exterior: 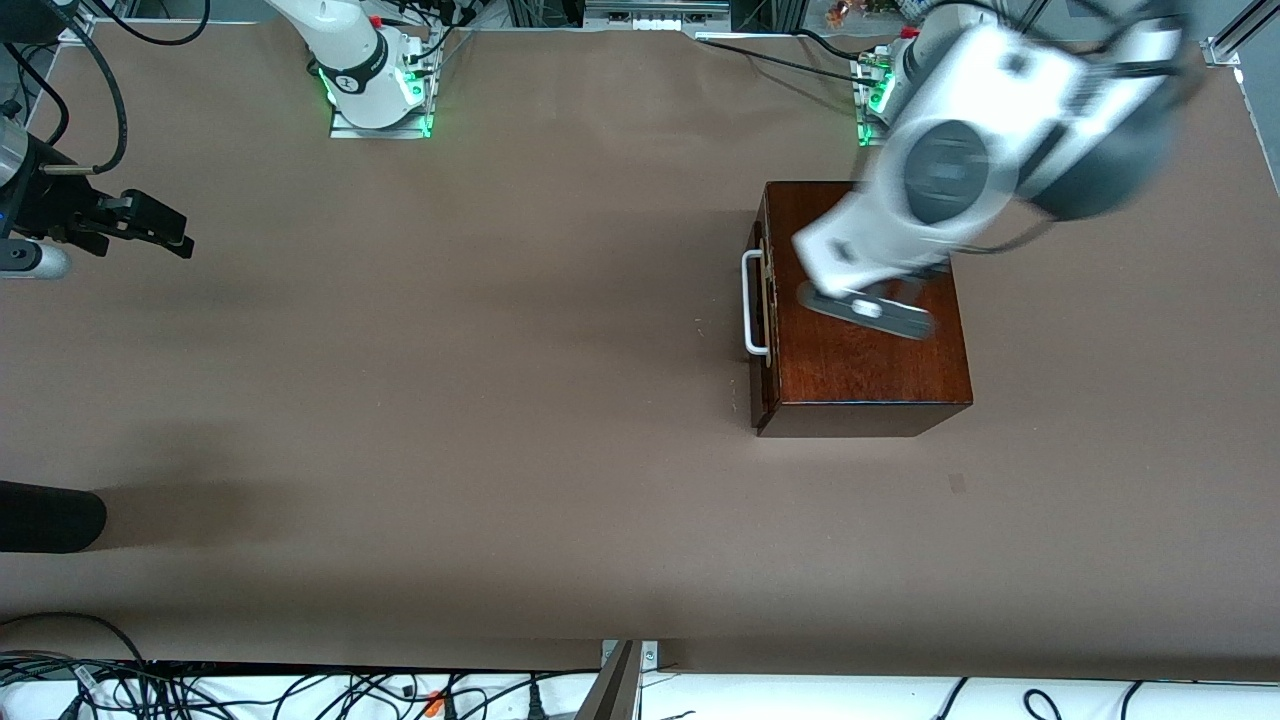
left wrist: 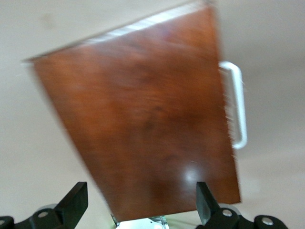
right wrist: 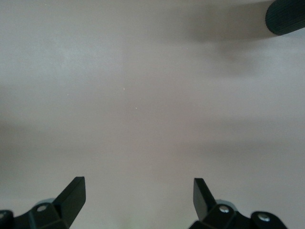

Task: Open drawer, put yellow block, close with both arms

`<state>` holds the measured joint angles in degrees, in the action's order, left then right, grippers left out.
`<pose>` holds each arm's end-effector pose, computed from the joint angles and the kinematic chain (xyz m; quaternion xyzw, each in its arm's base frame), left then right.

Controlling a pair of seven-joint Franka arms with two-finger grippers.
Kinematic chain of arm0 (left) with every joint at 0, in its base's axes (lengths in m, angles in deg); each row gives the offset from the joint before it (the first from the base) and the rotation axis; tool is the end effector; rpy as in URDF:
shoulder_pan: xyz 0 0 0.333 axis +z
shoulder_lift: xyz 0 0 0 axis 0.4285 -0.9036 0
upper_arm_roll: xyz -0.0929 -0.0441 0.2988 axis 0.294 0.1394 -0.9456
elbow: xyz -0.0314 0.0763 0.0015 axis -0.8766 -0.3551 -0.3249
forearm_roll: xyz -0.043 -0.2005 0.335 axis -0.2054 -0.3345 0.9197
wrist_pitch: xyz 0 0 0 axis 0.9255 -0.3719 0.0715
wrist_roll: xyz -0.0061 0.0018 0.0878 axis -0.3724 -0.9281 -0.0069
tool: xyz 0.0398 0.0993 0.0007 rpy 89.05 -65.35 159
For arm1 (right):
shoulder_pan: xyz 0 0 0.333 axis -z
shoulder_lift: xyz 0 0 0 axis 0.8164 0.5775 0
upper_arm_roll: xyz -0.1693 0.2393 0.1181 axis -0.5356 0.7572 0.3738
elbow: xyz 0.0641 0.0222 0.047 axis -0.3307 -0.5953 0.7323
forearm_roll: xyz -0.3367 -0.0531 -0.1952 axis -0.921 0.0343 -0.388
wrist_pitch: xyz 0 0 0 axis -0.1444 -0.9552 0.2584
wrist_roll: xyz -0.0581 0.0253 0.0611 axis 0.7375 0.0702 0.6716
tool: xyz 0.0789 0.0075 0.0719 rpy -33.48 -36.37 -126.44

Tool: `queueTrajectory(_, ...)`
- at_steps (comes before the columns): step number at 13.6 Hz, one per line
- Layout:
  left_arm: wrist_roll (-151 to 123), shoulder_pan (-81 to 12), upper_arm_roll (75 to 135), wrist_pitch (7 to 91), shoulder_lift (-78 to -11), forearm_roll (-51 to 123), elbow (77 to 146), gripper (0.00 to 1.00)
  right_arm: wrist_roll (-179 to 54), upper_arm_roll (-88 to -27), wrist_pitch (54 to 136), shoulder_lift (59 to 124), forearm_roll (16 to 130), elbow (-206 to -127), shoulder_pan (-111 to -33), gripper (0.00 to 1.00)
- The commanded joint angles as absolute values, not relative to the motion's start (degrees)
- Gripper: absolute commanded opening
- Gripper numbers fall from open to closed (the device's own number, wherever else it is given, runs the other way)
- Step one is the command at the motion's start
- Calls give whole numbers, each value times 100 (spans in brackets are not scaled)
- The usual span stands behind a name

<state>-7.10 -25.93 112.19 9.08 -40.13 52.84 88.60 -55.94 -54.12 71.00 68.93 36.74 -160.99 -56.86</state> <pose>0.5845 -0.2155 0.5163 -0.9813 0.1021 0.1575 0.0418 0.5594 0.0023 0.5937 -0.9997 0.0103 0.0217 0.0030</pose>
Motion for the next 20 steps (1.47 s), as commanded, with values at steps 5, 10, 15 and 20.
queueTrajectory(5, -684, -2150, 9963, 1908, -2860, 4934, 9550, 100, -5620, -5337, 7069, 6867, 3782, -16040, -5561, 100)
queueTrajectory(10, -1883, -2458, 9055, 2738, -1610, 4563, 10879, 100, -5637, -5355, 7060, 6867, 3782, -16040, -5561, 100)
queueTrajectory(15, -2055, -2352, 8906, 2712, -1188, 4564, 11328, 100, -5646, -5363, 7060, 6867, 3782, -16040, -5561, 100)
queueTrajectory(20, -1668, -2379, 9134, 2131, -1274, 4581, 11049, 100, -5646, -5363, 7060, 6867, 3782, -16040, -5561, 100)
